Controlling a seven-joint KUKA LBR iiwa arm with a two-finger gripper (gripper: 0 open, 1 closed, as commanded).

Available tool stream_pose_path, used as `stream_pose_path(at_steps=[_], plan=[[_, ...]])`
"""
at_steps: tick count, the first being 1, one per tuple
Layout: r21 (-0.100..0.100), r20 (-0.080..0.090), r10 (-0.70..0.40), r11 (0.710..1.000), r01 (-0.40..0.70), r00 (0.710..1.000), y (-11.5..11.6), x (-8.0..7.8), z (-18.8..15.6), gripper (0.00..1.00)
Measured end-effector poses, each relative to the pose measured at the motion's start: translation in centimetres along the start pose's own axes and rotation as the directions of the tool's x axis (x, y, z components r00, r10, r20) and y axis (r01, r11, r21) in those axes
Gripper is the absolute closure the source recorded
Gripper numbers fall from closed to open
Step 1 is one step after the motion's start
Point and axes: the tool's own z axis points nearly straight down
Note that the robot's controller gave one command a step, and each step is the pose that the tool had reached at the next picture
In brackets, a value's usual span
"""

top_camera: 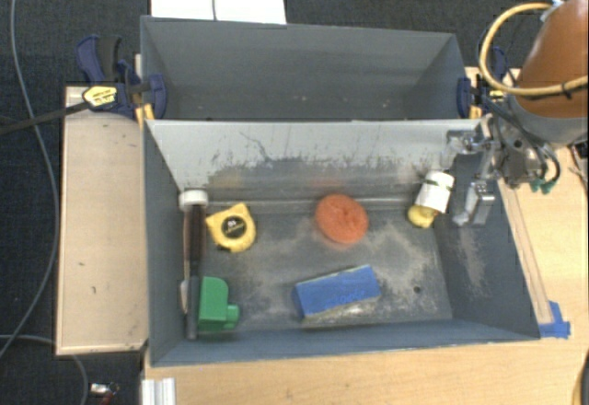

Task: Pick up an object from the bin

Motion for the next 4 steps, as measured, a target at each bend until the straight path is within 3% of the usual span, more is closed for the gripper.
stream_pose_path(at_steps=[1,2,3,4], plan=[[0.002,0.008,-0.003,1.000,0.003,1.000,0.1,-0.1,-0.5,0.00],[0.003,0.011,-0.056,0.998,0.056,0.998,5.4,4.4,4.6,0.00],[0.003,0.017,-0.006,1.000,0.006,1.000,5.0,5.0,7.2,0.00],[0.002,0.010,-0.102,0.995,0.102,0.995,10.8,8.0,10.4,0.00]])
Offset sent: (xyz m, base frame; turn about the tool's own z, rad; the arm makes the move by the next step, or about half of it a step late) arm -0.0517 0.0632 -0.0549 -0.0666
